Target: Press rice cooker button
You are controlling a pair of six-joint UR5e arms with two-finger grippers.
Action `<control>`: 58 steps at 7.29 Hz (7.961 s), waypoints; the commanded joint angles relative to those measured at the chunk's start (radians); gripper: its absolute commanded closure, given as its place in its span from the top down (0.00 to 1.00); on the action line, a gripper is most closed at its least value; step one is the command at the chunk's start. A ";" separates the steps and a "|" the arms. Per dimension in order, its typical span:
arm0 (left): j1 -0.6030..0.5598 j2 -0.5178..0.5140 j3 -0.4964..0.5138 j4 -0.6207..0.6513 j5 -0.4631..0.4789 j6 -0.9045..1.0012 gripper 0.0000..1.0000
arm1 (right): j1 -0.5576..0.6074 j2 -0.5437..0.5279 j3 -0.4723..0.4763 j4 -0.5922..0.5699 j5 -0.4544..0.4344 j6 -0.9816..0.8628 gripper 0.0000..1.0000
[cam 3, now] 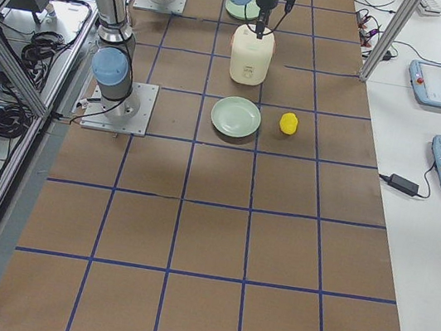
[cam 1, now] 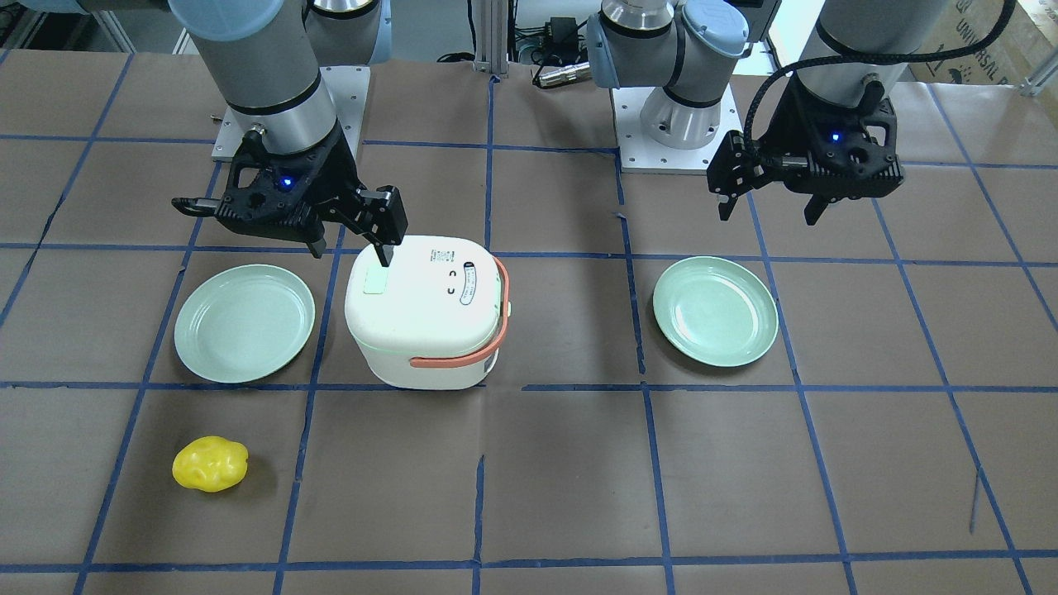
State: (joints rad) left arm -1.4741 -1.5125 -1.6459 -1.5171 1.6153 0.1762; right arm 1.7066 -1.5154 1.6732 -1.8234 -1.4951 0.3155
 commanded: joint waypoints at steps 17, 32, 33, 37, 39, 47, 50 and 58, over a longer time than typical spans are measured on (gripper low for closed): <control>0.000 0.001 0.000 0.000 0.000 0.000 1.00 | 0.019 0.010 0.003 -0.084 0.004 0.002 0.46; 0.000 0.000 0.000 0.000 0.000 0.000 1.00 | 0.044 0.017 0.158 -0.117 -0.050 -0.007 0.12; 0.000 0.000 0.000 0.000 0.000 0.000 1.00 | 0.044 0.017 0.160 -0.117 -0.042 -0.006 0.12; 0.000 0.000 0.000 0.000 0.000 -0.001 1.00 | 0.045 0.017 0.157 -0.119 -0.008 -0.001 0.12; 0.000 0.000 0.000 0.000 0.000 -0.001 1.00 | 0.044 0.021 0.166 -0.122 -0.007 -0.003 0.12; 0.000 0.000 0.000 0.000 0.000 0.000 1.00 | 0.005 0.029 -0.135 0.121 -0.025 -0.036 0.96; 0.000 0.000 0.000 0.000 0.000 -0.001 1.00 | -0.111 0.018 -0.133 0.167 -0.019 -0.156 1.00; 0.000 0.000 0.000 0.000 0.000 -0.001 1.00 | -0.108 0.001 -0.081 0.170 -0.008 -0.156 1.00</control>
